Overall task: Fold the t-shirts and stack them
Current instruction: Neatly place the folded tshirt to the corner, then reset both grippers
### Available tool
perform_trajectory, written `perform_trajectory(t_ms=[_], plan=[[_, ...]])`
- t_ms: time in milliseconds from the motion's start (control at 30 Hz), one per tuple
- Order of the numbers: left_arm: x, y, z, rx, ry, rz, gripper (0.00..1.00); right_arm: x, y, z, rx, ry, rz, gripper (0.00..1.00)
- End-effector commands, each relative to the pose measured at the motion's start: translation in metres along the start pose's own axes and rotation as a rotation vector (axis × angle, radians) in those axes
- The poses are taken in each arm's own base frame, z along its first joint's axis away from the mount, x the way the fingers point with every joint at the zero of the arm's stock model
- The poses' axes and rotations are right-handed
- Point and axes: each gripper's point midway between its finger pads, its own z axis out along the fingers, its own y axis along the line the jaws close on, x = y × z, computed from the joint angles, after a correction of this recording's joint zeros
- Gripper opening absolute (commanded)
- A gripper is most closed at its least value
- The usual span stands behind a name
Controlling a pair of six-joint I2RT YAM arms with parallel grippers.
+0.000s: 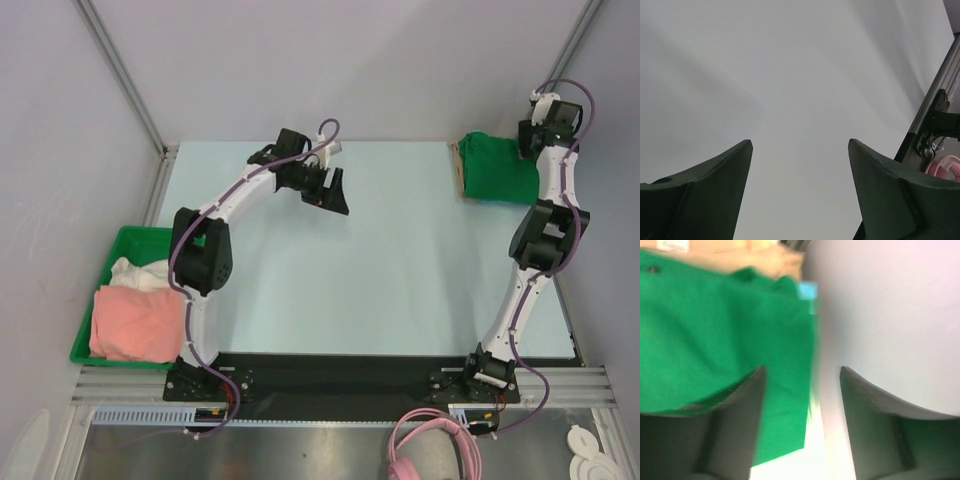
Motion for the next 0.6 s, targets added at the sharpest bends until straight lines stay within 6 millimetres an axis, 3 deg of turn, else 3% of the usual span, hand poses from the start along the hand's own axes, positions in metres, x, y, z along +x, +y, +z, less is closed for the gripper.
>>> perform_trajectory(t_ms=[0, 100, 167, 200, 267, 300, 367, 400, 433, 467, 500, 533, 567], plan=[[-0.018, -0.017, -0.007, 0.009, -0.042, 0.086, 0.83, -0.063, -0.031, -0.030, 0.161, -0.152, -0.021, 0.69], [-0.025, -0.022, -0.011, 0.006, -0.060, 0.098, 0.85, -0.081, -0.024, -0.057, 0.142, -0.185, -0.025, 0.87], [-0.033, -0.020, -0.017, -0.030, -0.082, 0.117, 0.87, -0.084, -0.015, -0.069, 0.125, -0.189, -0.024, 0.88], [-0.039, -0.009, -0.023, -0.123, -0.100, 0.124, 0.88, -0.099, -0.015, -0.092, 0.123, -0.226, -0.018, 0.89], [-0.050, 0.010, -0.035, -0.292, -0.127, 0.181, 0.96, -0.103, -0.004, -0.110, 0.085, -0.236, 0.004, 0.91], [-0.056, 0.033, -0.050, -0.467, -0.141, 0.195, 1.00, -0.116, 0.007, -0.131, 0.046, -0.274, 0.009, 0.94], [-0.065, 0.046, -0.065, -0.577, -0.160, 0.220, 1.00, -0.106, 0.039, -0.145, -0.061, -0.253, 0.040, 1.00], [-0.067, 0.051, -0.072, -0.620, -0.166, 0.224, 1.00, -0.108, 0.071, -0.154, -0.178, -0.268, 0.032, 1.00], [-0.070, 0.059, -0.080, -0.680, -0.175, 0.222, 1.00, -0.113, 0.087, -0.179, -0.230, -0.293, 0.029, 1.00], [-0.069, 0.063, -0.084, -0.694, -0.179, 0.210, 1.00, -0.093, 0.118, -0.180, -0.324, -0.247, 0.049, 1.00], [-0.071, 0.062, -0.091, -0.698, -0.193, 0.198, 1.00, -0.088, 0.152, -0.192, -0.400, -0.241, 0.038, 1.00], [-0.071, 0.063, -0.094, -0.701, -0.205, 0.181, 1.00, -0.088, 0.166, -0.213, -0.445, -0.257, 0.042, 1.00], [-0.071, 0.063, -0.101, -0.703, -0.222, 0.148, 1.00, -0.062, 0.194, -0.216, -0.525, -0.197, 0.078, 1.00]])
